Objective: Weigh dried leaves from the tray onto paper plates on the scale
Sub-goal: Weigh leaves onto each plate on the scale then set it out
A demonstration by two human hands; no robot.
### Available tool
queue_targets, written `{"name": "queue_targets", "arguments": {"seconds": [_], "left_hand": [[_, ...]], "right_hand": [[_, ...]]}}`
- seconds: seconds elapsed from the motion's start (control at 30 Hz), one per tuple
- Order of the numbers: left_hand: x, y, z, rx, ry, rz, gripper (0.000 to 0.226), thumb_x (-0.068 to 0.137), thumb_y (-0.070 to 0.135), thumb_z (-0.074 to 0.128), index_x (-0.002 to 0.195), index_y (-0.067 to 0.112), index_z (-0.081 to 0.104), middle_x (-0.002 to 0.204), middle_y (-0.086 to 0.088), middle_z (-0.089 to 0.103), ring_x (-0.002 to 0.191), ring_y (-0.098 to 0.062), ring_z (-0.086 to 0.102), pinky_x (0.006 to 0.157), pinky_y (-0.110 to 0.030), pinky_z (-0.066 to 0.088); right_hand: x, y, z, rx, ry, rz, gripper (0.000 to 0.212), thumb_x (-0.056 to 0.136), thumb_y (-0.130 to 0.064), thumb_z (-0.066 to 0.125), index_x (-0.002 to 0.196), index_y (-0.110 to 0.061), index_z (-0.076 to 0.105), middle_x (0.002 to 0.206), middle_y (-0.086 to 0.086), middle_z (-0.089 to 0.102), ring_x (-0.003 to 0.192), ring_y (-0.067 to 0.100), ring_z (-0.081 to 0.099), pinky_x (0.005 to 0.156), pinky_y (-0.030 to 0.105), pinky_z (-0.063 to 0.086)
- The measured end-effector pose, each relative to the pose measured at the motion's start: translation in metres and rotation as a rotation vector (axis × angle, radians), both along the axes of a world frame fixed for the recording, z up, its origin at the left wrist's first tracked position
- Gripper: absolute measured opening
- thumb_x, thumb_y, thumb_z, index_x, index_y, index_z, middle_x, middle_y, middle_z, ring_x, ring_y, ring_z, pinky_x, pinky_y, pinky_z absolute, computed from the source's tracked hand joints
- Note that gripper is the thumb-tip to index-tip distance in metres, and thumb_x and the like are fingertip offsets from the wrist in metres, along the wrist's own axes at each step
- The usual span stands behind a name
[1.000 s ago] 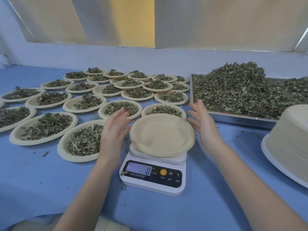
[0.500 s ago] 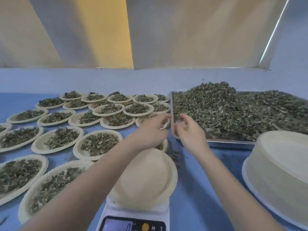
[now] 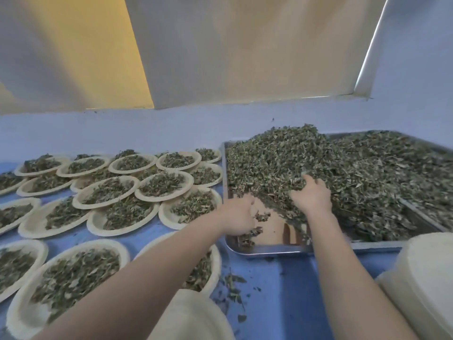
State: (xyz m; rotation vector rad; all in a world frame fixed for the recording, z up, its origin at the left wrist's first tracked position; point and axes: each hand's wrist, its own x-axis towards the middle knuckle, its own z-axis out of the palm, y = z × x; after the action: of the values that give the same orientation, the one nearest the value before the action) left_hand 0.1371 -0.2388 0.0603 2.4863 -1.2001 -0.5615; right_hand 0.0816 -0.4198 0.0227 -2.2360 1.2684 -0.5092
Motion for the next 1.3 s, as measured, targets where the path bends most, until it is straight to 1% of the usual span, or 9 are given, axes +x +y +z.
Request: {"name": "queue_targets", "arguments": {"seconds": [0.13,0.27,0.37,0.43,0.57,0.77,0.93,1.13,1.3], "left_hand": [[0.017,-0.014,-0.01,-0.049,0.057,0.062,0.057,0.091,-0.001,0.043,0.145,0.008,0.026,0.124,-0.015,0.053,0.091,-0.019,0.055,0.066,-0.028,0.048],[0.028,-0.018,-0.012,-0.107,0.151,0.131,0.053,0.092,-0.001,0.04,0.143,0.007,0.027,0.1,-0.005,0.051,0.09,-0.022,0.059,0.079,-0.037,0.052],[0.03,-0.017,-0.011,-0.17,0.239,0.187,0.059,0.09,-0.006,0.038,0.145,0.009,0.022,0.091,-0.002,0.042,0.109,-0.032,0.056,0.096,-0.049,0.048],[0.028,-0.014,-0.011,-0.205,0.255,0.212,0.061,0.09,-0.007,0.039,0.146,0.01,0.022,0.091,-0.001,0.043,0.108,-0.032,0.057,0.094,-0.049,0.049],[0.024,-0.008,-0.014,-0.192,0.142,0.184,0.058,0.089,-0.006,0.043,0.142,0.006,0.024,0.112,-0.013,0.051,0.096,-0.029,0.064,0.086,-0.048,0.053],[0.01,0.001,-0.008,-0.318,0.3,0.271,0.049,0.091,-0.004,0.041,0.138,0.002,0.03,0.106,-0.013,0.052,0.101,-0.033,0.062,0.089,-0.047,0.052],[-0.009,0.009,0.007,-0.461,0.559,0.402,0.05,0.098,0.007,0.043,0.144,0.003,0.025,0.136,-0.021,0.043,0.104,-0.03,0.058,0.085,-0.034,0.054],[-0.032,0.034,0.019,-0.608,0.854,0.514,0.046,0.101,0.012,0.04,0.145,0.006,0.028,0.14,-0.029,0.038,0.113,-0.043,0.055,0.088,-0.043,0.052],[-0.045,0.063,0.022,-0.778,1.025,0.632,0.046,0.1,0.022,0.043,0.141,0.005,0.031,0.135,-0.032,0.04,0.11,-0.047,0.054,0.076,-0.043,0.053]], "right_hand": [[0.017,-0.002,-0.005,0.095,0.097,0.235,0.047,0.09,-0.029,0.056,0.135,-0.021,0.051,0.141,0.008,0.042,0.111,0.024,0.053,0.089,0.029,0.045],[0.02,-0.002,0.007,0.16,-0.078,0.336,0.02,0.088,-0.032,0.054,0.103,-0.041,0.063,0.108,-0.007,0.065,0.077,0.009,0.06,0.067,0.027,0.05],[0.034,0.003,0.008,-0.005,0.032,0.374,0.041,0.09,-0.045,0.049,0.131,-0.04,0.05,0.133,0.003,0.053,0.113,0.022,0.054,0.091,0.039,0.046],[0.041,0.019,0.003,0.003,0.186,0.542,0.057,0.089,-0.051,0.053,0.142,-0.041,0.036,0.152,0.006,0.029,0.138,0.033,0.028,0.11,0.054,0.029],[0.038,0.047,-0.012,-0.115,0.405,0.668,0.059,0.084,-0.045,0.064,0.138,-0.04,0.041,0.14,0.01,0.032,0.129,0.036,0.034,0.107,0.052,0.034],[0.024,0.053,-0.002,-0.107,-0.062,0.518,0.039,0.091,-0.028,0.058,0.128,-0.028,0.05,0.108,0.008,0.058,0.081,0.02,0.056,0.071,0.028,0.044],[0.022,0.052,0.005,0.099,-0.32,0.219,0.032,0.092,-0.023,0.051,0.124,-0.023,0.055,0.081,-0.003,0.059,0.057,0.009,0.049,0.044,0.019,0.037],[0.01,0.059,0.019,1.212,-0.985,-0.068,0.019,0.091,-0.004,0.051,0.11,-0.004,0.054,0.11,0.019,0.059,0.073,0.024,0.058,0.063,0.031,0.056],[-0.01,0.104,0.041,1.478,-1.156,0.083,0.016,0.092,-0.004,0.051,0.108,-0.005,0.055,0.113,0.02,0.053,0.081,0.024,0.055,0.04,0.024,0.049]]}}
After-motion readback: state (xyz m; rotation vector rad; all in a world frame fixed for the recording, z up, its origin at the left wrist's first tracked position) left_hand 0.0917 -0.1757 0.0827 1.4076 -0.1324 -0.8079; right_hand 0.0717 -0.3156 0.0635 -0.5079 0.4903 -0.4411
